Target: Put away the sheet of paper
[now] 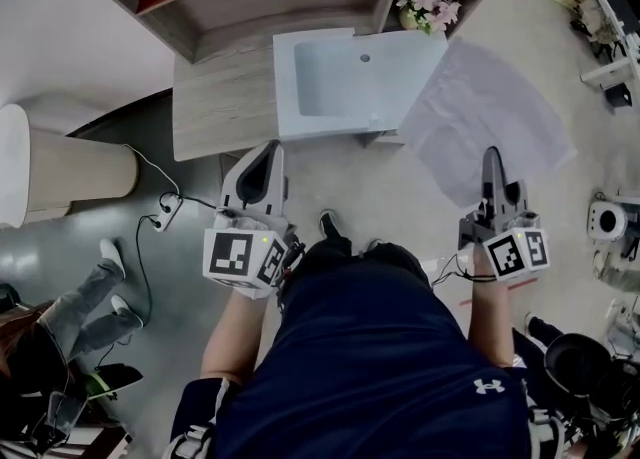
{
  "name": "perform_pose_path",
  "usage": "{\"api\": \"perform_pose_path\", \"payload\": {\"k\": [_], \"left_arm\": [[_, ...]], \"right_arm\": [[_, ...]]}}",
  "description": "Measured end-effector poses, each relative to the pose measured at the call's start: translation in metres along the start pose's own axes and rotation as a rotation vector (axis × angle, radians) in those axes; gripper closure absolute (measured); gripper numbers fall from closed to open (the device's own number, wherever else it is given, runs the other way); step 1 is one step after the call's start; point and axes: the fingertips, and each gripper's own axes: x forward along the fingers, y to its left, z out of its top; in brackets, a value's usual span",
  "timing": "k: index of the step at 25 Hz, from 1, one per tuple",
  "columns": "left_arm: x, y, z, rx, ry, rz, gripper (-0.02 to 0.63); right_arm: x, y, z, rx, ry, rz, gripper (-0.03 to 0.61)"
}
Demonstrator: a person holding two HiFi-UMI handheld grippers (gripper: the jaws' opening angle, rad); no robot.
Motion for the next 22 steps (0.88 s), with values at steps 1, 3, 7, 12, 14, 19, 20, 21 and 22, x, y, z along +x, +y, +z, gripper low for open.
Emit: {"api": "perform_pose_path", "payload": {"k": [1, 3, 7, 12, 14, 19, 20, 21, 22], "left_arm": [[0.001, 0.003, -0.001, -0.002, 0.002, -0.005, 0.598], [0.004, 0.01, -0.003, -0.004, 0.007, -0.016, 0.598], [0.009, 0.022, -0.008, -0.012, 0.022, -0.029, 0.598], [0.025, 0.027, -0.015, -0.023, 0.044, -0.045, 0.598], [0.031, 0.024, -0.016, -0.022, 0.047, -0.053, 0.598], [0.043, 0.025, -0.015, -0.011, 0.054, -0.034, 0.598], [0.046, 0.028, -0.013, -0.007, 0.054, -0.022, 0.598], [0.049, 0.032, -0.012, -0.004, 0.054, -0.009, 0.598], [0.052, 0.035, -0.01, 0.0, 0.053, 0.004, 0.598]], "right_arm": [[0.002, 0.002, -0.001, 0.0, 0.0, -0.005, 0.561], [0.005, 0.004, -0.002, 0.001, -0.001, -0.017, 0.561], [0.012, 0.008, -0.008, 0.009, 0.004, -0.035, 0.561], [0.023, 0.009, -0.011, 0.011, 0.015, -0.036, 0.561], [0.027, 0.006, -0.013, 0.012, 0.02, -0.036, 0.561], [0.045, -0.007, -0.019, 0.022, 0.03, -0.019, 0.561], [0.051, -0.009, -0.02, 0.024, 0.032, -0.011, 0.561], [0.058, -0.012, -0.02, 0.027, 0.034, -0.001, 0.561], [0.065, -0.014, -0.021, 0.031, 0.036, 0.008, 0.561]]}}
